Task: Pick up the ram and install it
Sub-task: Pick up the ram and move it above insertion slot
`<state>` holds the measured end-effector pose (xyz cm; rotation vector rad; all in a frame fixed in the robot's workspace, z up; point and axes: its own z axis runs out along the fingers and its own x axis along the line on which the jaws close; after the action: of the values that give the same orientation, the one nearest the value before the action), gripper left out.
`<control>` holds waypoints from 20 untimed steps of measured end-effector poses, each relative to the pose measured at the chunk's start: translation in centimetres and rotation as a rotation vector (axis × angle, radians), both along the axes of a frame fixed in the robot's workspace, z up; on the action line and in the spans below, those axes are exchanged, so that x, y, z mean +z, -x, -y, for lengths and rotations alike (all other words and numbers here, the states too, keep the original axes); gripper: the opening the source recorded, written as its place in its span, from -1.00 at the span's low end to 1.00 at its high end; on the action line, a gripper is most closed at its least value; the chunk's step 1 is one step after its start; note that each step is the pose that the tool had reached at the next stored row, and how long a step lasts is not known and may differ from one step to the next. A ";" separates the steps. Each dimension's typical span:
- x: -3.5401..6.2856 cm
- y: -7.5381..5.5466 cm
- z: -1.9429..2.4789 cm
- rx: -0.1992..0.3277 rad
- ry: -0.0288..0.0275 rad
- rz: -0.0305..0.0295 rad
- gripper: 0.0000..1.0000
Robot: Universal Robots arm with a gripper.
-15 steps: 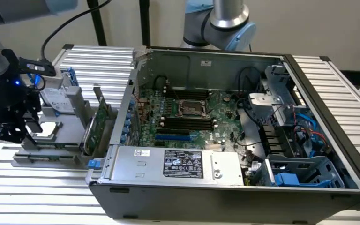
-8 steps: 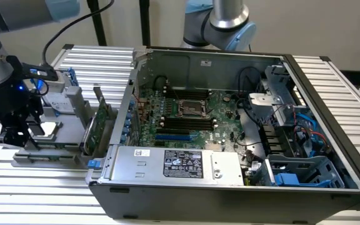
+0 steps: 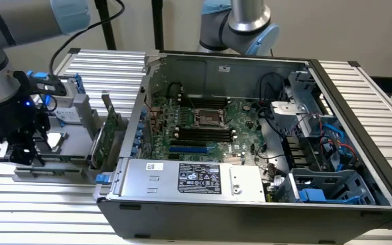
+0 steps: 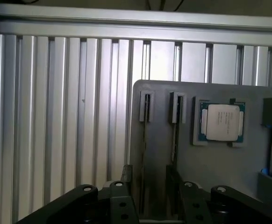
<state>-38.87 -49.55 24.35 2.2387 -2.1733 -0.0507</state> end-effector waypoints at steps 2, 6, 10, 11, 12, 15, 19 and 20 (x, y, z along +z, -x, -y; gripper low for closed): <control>-0.37 0.0 0.01 0.000 -0.0001 0.0001 1.00; -1.09 0.0 0.03 0.001 0.0000 0.0000 1.00; -1.83 0.0 0.05 0.001 -0.0001 0.0001 1.00; -2.00 0.0 0.05 0.001 0.0000 0.0000 1.00; -2.19 0.0 0.06 0.001 0.0000 0.0000 1.00; -2.73 0.0 0.07 0.002 0.0000 0.0000 1.00; -3.46 0.0 0.09 0.002 -0.0001 0.0001 1.00; -3.63 0.0 0.10 0.002 0.0000 0.0000 1.00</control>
<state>-38.91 -49.65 20.72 2.2406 -2.1713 -0.0507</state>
